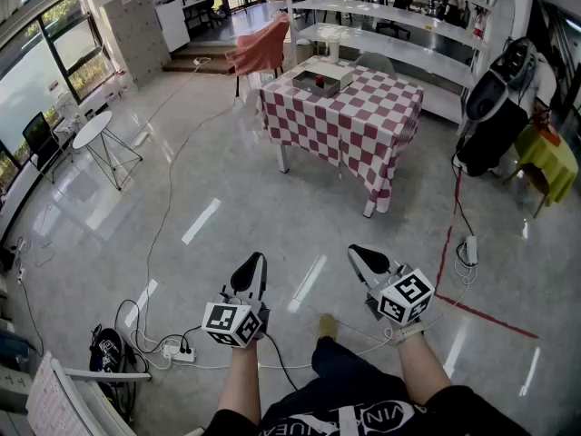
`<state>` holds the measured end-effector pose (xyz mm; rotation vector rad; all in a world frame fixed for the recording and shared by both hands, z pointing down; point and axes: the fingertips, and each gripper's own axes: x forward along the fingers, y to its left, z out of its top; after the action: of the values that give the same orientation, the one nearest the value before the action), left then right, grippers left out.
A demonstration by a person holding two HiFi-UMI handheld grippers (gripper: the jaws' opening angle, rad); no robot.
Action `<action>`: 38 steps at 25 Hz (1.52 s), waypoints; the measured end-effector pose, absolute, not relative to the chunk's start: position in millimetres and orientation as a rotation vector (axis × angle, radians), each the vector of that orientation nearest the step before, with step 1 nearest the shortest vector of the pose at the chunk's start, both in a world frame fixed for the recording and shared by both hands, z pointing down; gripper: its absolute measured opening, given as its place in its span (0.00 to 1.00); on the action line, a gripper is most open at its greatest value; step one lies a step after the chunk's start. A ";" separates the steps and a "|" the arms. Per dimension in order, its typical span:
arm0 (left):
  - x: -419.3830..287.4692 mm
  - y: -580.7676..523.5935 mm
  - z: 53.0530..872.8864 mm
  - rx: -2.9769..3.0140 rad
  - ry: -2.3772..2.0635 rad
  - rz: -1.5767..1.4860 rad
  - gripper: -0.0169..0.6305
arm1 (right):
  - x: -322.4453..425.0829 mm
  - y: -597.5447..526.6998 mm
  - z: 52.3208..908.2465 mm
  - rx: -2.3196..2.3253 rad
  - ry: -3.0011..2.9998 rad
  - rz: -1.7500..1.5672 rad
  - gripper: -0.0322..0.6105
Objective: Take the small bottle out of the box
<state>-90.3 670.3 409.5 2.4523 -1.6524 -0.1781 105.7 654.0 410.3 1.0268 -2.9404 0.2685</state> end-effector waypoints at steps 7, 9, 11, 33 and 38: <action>-97.3 598.0 409.0 2.431 -1.688 -0.174 0.07 | 93.7 579.2 410.4 1.025 -2.927 0.206 0.06; -99.9 582.1 407.9 2.428 -1.695 -0.162 0.07 | 90.8 562.2 410.0 1.027 -2.925 0.203 0.06; -100.2 567.1 407.9 2.421 -1.696 -0.151 0.07 | 90.5 545.2 409.9 1.034 -2.923 0.215 0.06; -98.4 441.0 430.6 2.345 -1.717 -0.147 0.07 | 101.1 407.4 432.0 1.050 -2.912 0.340 0.06; -104.4 431.2 422.8 2.344 -1.738 -0.145 0.07 | 99.7 399.8 431.0 1.041 -2.920 0.364 0.06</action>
<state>-104.4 431.2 422.8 2.3437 -1.7377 -0.1446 99.7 399.8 431.0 1.0415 -2.9199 0.3641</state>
